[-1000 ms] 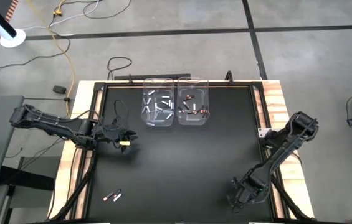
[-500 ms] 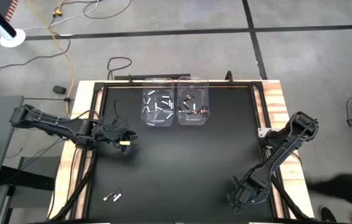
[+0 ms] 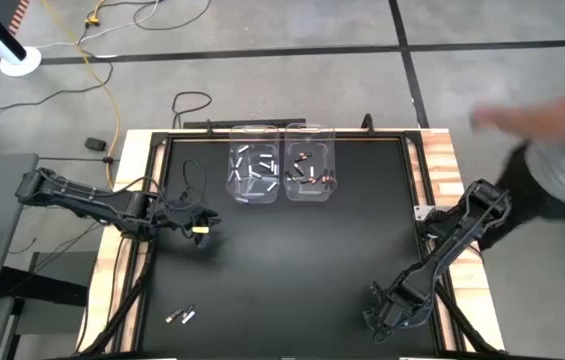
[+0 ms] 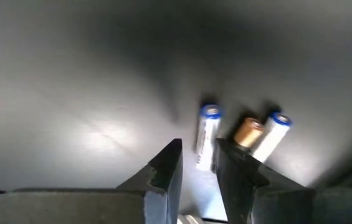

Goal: Sort batteries
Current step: Put the white battery into the left transparent bin

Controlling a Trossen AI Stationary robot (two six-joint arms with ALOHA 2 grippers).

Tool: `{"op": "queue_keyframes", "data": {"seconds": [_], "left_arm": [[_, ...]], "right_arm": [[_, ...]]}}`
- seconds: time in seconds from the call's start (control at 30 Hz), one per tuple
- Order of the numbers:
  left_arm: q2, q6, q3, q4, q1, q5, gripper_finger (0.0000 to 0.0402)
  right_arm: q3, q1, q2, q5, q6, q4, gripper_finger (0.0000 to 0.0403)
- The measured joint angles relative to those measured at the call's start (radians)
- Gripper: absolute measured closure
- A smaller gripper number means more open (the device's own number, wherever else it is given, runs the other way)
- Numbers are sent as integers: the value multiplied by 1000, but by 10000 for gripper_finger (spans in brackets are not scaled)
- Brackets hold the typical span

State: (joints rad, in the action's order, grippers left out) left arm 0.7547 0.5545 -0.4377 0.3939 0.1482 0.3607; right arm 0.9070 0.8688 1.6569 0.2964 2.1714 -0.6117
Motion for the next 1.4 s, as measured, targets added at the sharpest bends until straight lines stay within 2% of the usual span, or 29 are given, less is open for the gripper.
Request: {"op": "queue_keyframes", "data": {"seconds": [0.63, 0.93, 1.07, 1.3, 1.4], "left_arm": [[0, 8, 0, 1, 0, 0, 301], [0, 16, 0, 1, 0, 0, 301], [0, 15, 0, 4, 0, 0, 301], [0, 15, 0, 7, 0, 0, 301], [0, 15, 0, 9, 0, 0, 301]], "right_arm": [[0, 0, 3, -26, -31, 56, 290], [15, -21, 117, 39, -104, 92, 292], [46, -46, 136, 45, -159, 52, 312], [63, -93, 140, 44, -249, 18, 388], [62, -108, 139, 46, -258, 18, 394]]}}
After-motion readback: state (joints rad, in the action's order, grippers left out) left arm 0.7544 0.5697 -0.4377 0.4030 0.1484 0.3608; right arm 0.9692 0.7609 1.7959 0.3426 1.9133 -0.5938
